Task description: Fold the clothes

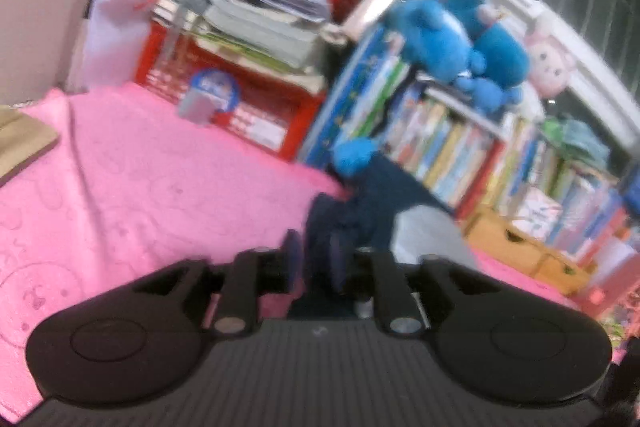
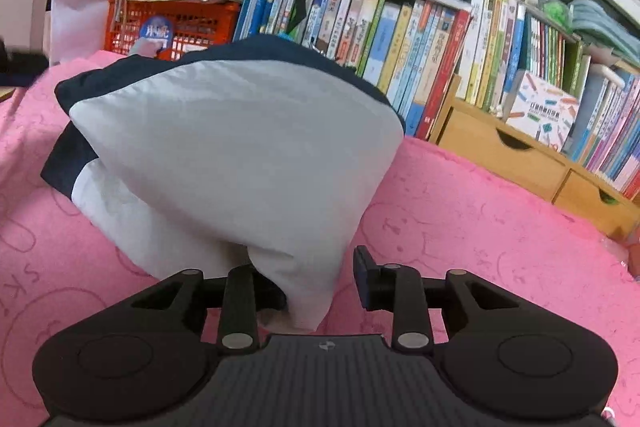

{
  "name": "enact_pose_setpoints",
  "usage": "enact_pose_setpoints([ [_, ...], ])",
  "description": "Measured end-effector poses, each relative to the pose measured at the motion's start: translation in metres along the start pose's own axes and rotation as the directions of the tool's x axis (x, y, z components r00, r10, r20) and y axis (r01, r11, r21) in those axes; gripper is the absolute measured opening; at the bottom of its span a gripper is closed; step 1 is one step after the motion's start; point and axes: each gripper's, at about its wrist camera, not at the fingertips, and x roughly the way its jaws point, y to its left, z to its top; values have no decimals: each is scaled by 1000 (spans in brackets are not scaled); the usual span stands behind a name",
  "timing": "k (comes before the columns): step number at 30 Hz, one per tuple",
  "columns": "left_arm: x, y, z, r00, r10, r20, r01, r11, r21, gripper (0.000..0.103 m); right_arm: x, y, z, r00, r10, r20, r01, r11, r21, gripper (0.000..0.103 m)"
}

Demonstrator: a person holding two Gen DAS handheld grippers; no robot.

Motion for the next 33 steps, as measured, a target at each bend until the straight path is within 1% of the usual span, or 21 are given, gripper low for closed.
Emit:
enact_pose_setpoints([
  [2, 9, 7, -2, 990, -113, -80, 104, 988, -115, 64, 8, 4, 3, 1000, 0, -18, -1, 1000, -20, 35],
  [3, 17, 10, -5, 979, -164, -119, 142, 975, -172, 68, 12, 4, 5, 999, -1, -32, 1, 1000, -21, 34],
  [5, 38, 7, -10, 965, -193, -176, 153, 964, -216, 68, 13, 4, 5, 999, -14, -29, 13, 1000, -18, 22],
  [7, 59, -3, -10, 960, -188, -208, 141, 965, -221, 68, 9, 5, 3, 999, -39, -21, 39, 999, -25, 20],
  [9, 79, -12, -6, 962, -180, -204, 140, 970, -197, 68, 3, 2, -1, 998, -57, -15, 57, 998, -11, 19],
  [10, 87, -16, -4, 965, -156, -209, 117, 975, -190, 62, -1, 1, -2, 998, -66, -12, 66, 998, -6, 19],
  [11, 94, -18, -2, 967, -129, -220, 86, 977, -194, 42, -5, 0, -4, 997, -80, -7, 80, 997, -8, 19],
  [12, 98, -19, 0, 968, -119, -222, 73, 976, -203, 37, -9, -1, -5, 995, -96, -1, 96, 995, -14, 19],
  [14, 91, -21, 2, 966, -161, -204, 116, 969, -217, 14, -19, -4, -11, 993, -120, 13, 121, 992, -30, 19],
  [16, 69, -23, -2, 958, -213, -193, 175, 965, -195, 10, -35, -11, -19, 991, -134, 22, 135, 990, -41, 18],
  [18, 44, -30, -16, 950, -235, -204, 208, 967, -145, 10, -50, -18, -29, 988, -148, 31, 150, 987, -61, 18],
  [21, 24, -34, -41, 932, -245, -268, 231, 969, -84, 10, -66, -25, -45, 987, -156, 25, 157, 983, -99, 18],
  [24, 24, -35, -43, 918, -270, -289, 260, 963, -74, 11, -67, -28, -55, 990, -142, -3, 141, 983, -120, 19],
  [25, 25, -35, -43, 914, -279, -295, 270, 960, -72, 11, -66, -28, -55, 989, -145, 2, 144, 983, -114, 21],
  [27, 27, -35, -43, 905, -297, -306, 290, 955, -69, 18, -65, -27, -54, 988, -152, 9, 152, 981, -120, 24],
  [28, 31, -37, -38, 902, -316, -296, 307, 949, -76, 40, -63, -26, -54, 989, -150, 8, 150, 981, -126, 24],
  [29, 40, -37, -32, 896, -339, -287, 328, 941, -90, 81, -62, -26, -53, 989, -148, 7, 148, 980, -132, 24],
  [30, 53, -37, -28, 896, -336, -289, 315, 942, -116, 92, -60, -25, -53, 990, -144, 1, 143, 980, -139, 24],
  [31, 67, -38, -26, 897, -320, -305, 291, 947, -138, 83, -58, -24, -53, 990, -142, -3, 140, 980, -144, 24],
  [32, 79, -39, -25, 898, -291, -330, 256, 956, -146, 49, -57, -25, -53, 990, -141, -7, 139, 980, -140, 24],
  [33, 86, -42, -24, 906, -244, -346, 208, 968, -139, 27, -57, -26, -54, 990, -140, -10, 138, 981, -134, 24],
])
